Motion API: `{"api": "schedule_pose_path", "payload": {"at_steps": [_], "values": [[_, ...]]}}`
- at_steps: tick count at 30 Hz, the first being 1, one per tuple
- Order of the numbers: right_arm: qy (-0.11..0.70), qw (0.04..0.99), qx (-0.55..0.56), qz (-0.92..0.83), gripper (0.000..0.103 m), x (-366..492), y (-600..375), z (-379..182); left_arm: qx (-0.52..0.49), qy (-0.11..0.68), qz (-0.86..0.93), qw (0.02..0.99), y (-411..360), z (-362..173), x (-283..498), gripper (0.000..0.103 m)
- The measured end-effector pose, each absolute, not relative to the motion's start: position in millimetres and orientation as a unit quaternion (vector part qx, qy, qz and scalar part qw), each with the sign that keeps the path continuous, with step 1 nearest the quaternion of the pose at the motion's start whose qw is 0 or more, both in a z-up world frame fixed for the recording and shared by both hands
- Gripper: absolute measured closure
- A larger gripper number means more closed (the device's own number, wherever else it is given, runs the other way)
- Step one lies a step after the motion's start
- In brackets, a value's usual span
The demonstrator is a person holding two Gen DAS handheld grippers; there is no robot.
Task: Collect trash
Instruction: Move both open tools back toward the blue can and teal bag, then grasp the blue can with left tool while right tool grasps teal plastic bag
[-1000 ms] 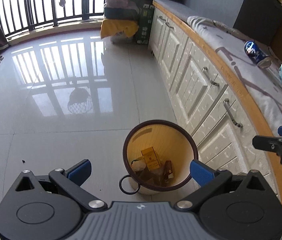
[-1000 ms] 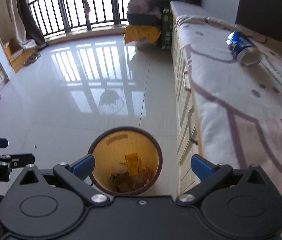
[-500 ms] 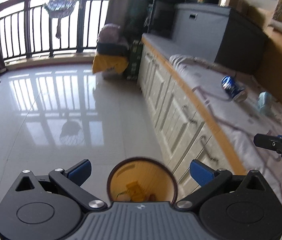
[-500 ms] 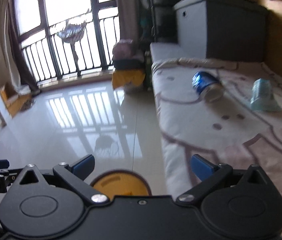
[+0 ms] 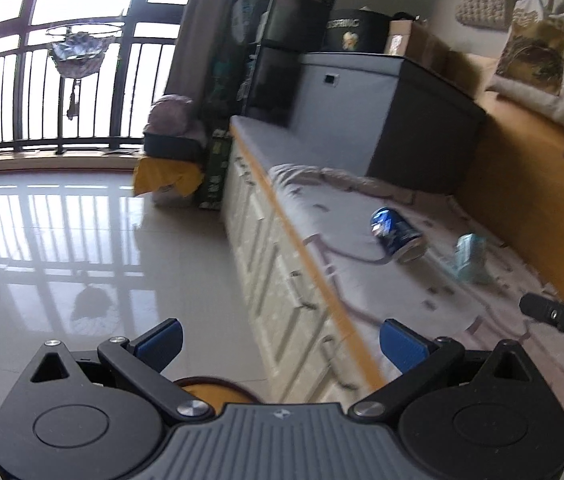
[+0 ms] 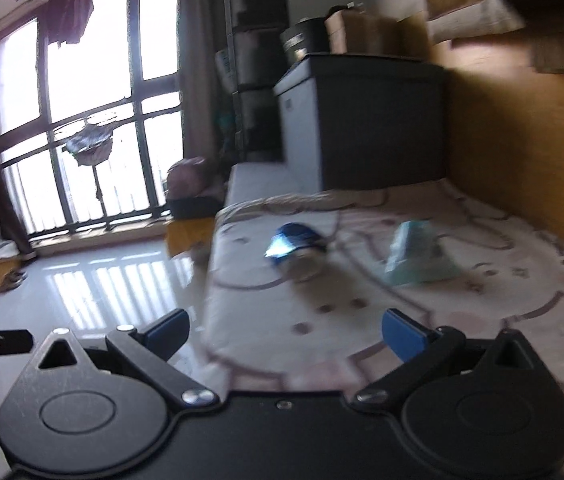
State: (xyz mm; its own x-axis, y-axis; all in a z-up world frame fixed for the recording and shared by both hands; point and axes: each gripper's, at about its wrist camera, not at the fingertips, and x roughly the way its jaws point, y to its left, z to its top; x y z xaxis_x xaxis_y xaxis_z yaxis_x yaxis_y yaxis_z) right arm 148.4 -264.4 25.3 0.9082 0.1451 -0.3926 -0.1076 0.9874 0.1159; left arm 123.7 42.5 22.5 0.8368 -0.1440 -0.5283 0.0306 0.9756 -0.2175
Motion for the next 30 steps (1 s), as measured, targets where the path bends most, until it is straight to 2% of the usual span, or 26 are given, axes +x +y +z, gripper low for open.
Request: {"api": "schedule_pose_path", "payload": {"at_steps": [11, 30], "values": [[0.186, 0.982, 0.027, -0.001, 0.0, 186.7, -326.8, -2.4, -0.132, 0.25, -0.11, 0.953, -17.4, 21.8, 193.9, 0.0], [0.184, 0.97, -0.153, -0.036, 0.0, 305.5, -313.3, -56.6, -0.378, 0.259, -0.233, 0.858, -58.6, -59.4, 343.3, 0.0]]}}
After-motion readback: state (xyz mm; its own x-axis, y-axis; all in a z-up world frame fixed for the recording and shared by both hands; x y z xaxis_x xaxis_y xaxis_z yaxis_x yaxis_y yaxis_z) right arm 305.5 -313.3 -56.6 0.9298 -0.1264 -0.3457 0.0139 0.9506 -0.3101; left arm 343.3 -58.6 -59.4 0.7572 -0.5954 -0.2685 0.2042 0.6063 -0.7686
